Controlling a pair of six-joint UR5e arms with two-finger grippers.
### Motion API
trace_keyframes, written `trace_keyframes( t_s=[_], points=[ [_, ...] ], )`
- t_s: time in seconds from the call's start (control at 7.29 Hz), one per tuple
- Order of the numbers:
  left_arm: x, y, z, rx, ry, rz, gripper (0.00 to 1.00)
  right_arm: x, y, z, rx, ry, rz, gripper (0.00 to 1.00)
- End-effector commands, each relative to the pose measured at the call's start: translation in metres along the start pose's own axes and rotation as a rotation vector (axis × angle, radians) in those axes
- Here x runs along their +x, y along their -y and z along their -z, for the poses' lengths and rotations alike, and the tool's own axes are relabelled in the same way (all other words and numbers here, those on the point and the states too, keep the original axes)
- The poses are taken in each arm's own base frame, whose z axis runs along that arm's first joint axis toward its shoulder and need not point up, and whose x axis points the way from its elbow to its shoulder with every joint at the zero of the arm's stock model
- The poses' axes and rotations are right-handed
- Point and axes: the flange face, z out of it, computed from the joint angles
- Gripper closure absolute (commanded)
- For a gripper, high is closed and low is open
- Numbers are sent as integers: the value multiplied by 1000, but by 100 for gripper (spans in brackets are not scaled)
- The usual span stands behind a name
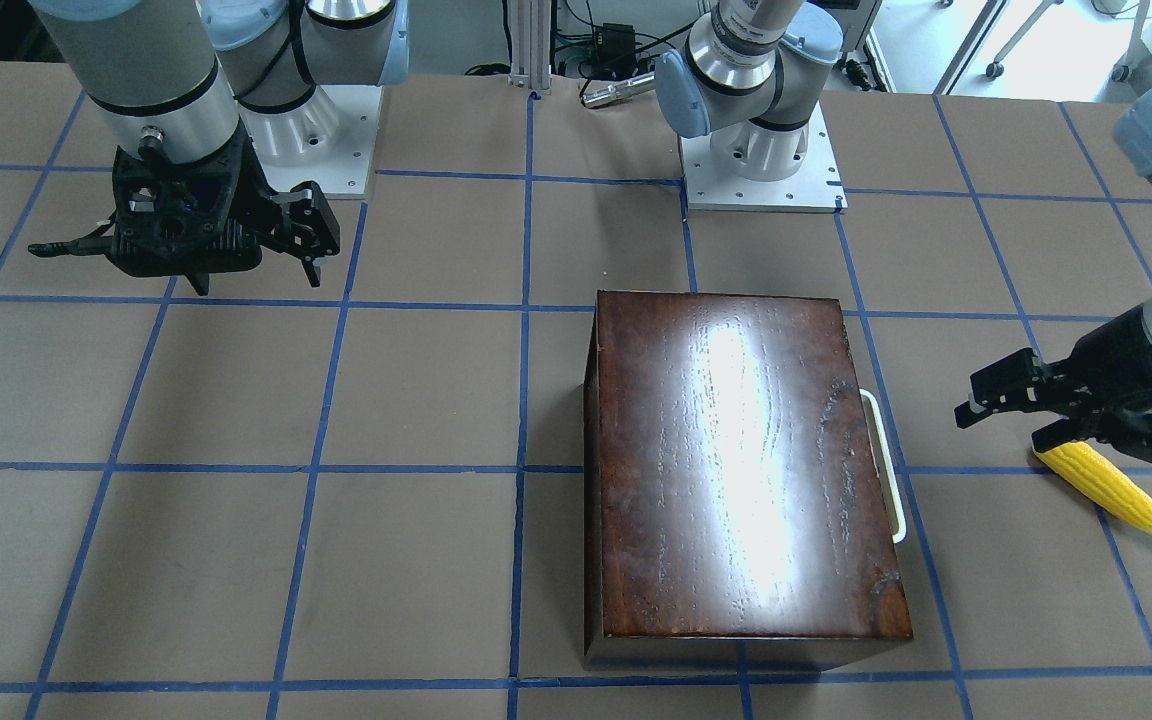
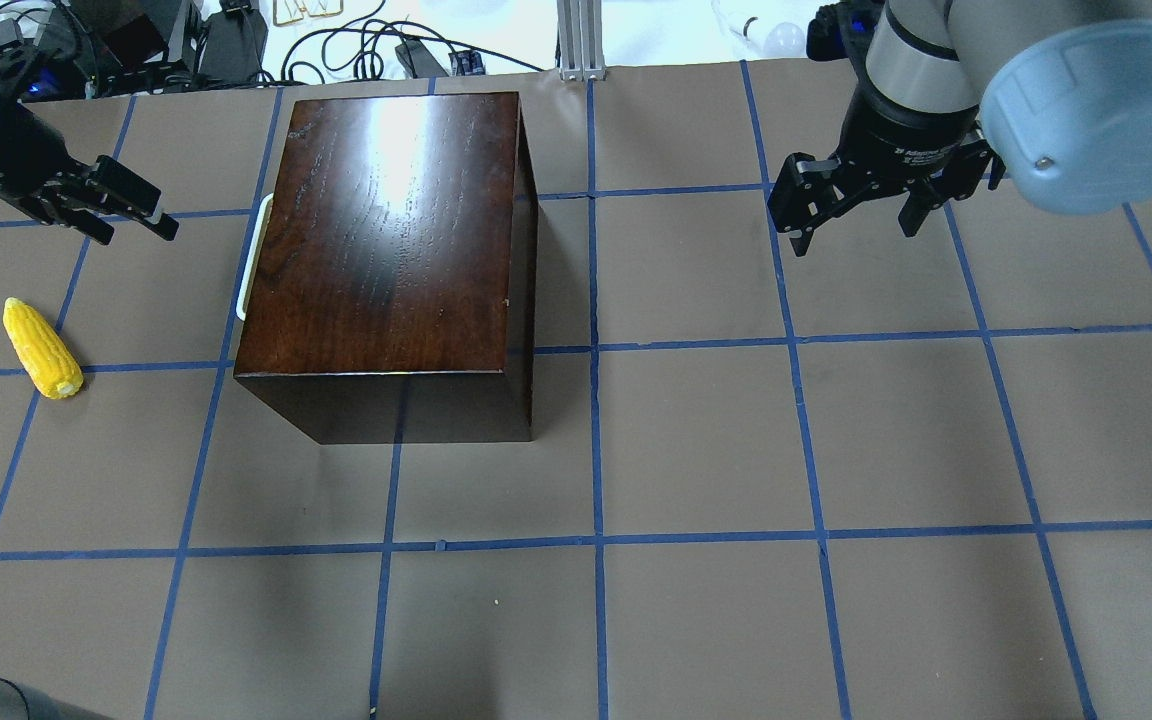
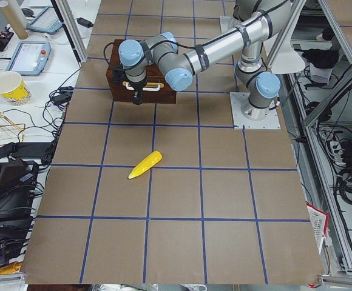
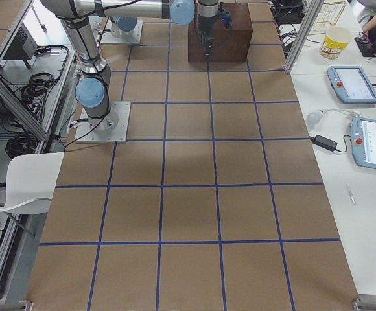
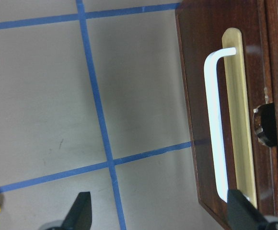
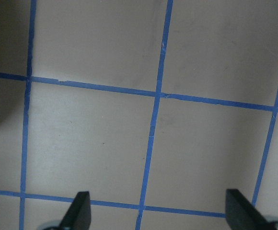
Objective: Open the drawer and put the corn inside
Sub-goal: 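Move the left gripper down beside the cabinet toward the white drawer handle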
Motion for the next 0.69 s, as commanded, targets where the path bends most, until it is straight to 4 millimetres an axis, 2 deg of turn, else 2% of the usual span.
trace_keyframes(
  t_s=[0.0,0.55],
  points=[
    [-4,7,-20,4,-61,-38,1,-1,0,0,0,0,2,0],
    [-7,18,-47,1,-129,-36,0,-1,0,0,0,0,2,0]
  ],
)
